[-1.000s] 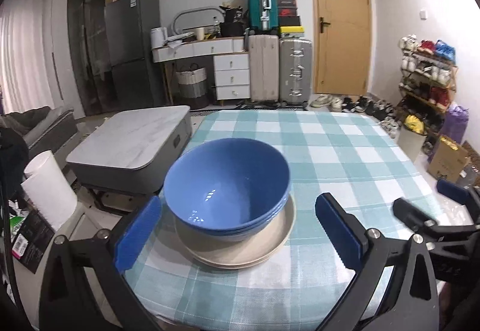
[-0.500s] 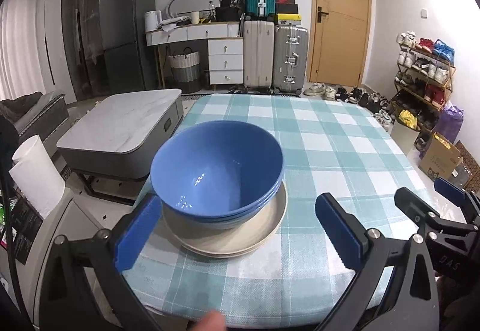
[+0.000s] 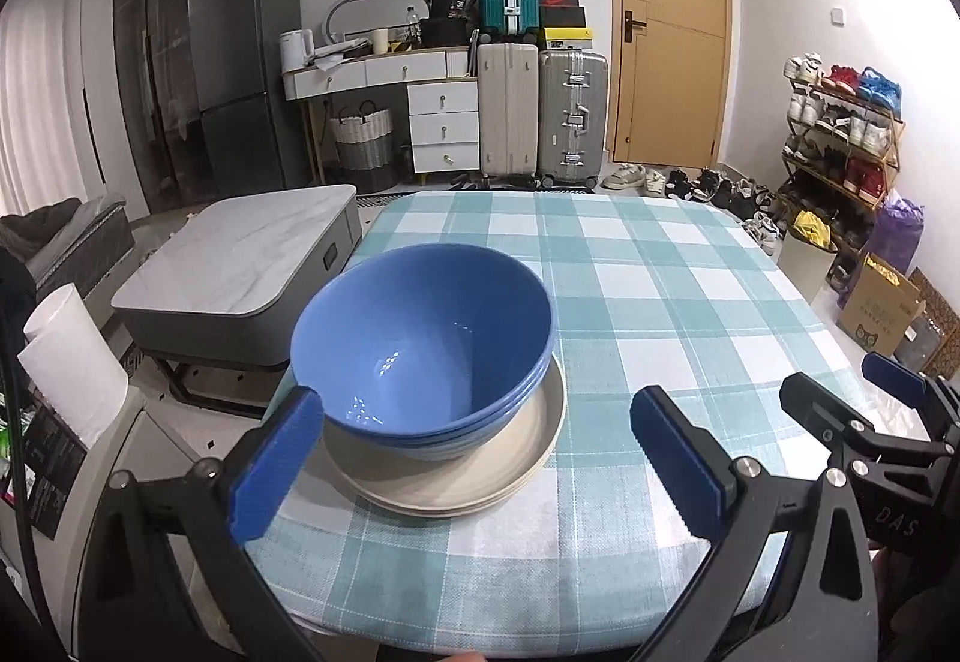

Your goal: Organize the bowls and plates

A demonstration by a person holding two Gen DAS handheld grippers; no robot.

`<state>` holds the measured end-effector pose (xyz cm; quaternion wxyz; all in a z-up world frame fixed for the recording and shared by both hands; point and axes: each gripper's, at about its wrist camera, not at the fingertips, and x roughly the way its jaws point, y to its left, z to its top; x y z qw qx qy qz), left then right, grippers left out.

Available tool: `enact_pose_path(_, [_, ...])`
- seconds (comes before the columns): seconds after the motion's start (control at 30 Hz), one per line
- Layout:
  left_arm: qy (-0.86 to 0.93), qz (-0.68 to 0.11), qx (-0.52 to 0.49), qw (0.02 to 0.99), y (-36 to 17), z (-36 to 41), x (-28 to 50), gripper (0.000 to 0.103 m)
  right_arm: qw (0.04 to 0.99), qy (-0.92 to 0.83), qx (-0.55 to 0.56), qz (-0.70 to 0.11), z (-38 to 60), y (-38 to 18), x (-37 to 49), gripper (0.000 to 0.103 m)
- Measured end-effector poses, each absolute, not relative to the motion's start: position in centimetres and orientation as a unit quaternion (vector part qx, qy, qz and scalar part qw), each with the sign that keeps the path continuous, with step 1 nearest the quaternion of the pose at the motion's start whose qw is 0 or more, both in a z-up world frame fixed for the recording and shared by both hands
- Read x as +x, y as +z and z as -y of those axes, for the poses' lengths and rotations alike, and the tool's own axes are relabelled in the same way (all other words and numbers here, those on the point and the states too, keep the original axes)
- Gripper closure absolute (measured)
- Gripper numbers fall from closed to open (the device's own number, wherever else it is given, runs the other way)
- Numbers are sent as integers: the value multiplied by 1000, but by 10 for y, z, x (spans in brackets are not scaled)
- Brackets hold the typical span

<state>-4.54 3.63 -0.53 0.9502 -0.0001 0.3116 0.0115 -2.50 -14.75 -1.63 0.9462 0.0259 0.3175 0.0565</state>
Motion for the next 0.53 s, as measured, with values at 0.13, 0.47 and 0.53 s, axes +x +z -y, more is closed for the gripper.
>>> enact_pose_path(0.13, [15,-308,7,951,-5,-33,-46,0,946,54,29,-317,151,-18,-25,1])
enact_pose_path(0.47, [8,-318,21,948,-11,-21,-43,0,945,47,41,-320,163,-26,-24,1])
enact_pose_path(0.53, [-1,-319,20,947,-12,-15,-40,0,945,44,43,-322,168,-29,-24,1])
